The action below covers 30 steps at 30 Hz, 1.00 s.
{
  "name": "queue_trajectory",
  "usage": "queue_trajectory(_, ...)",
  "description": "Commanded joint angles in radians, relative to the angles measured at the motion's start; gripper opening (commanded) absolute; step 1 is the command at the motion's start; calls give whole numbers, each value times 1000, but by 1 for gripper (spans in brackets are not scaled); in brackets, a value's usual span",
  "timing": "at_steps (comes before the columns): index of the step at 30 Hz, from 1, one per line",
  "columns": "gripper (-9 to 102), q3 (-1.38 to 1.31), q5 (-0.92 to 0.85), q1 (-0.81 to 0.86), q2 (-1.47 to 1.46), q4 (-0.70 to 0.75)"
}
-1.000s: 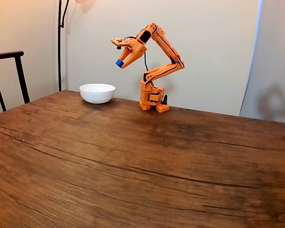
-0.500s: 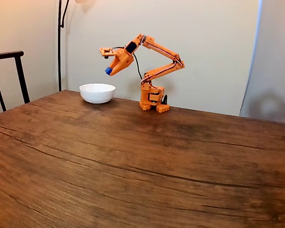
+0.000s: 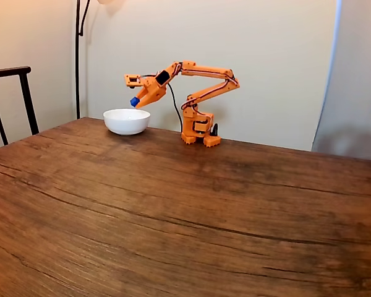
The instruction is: Grasp the cube and drop it in the bowl
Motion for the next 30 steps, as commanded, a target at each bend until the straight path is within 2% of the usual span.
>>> queue_trajectory(1, 8, -6, 11, 3, -66, -80)
queue_trajectory(7, 8, -84, 54, 5, -348, -253)
queue_trajectory(16, 9, -316, 87, -5, -701, -267)
queue_trajectory(23, 33, -407, 84, 0, -712, -115)
queue_trajectory(30, 35, -528, 75, -11, -707, 101)
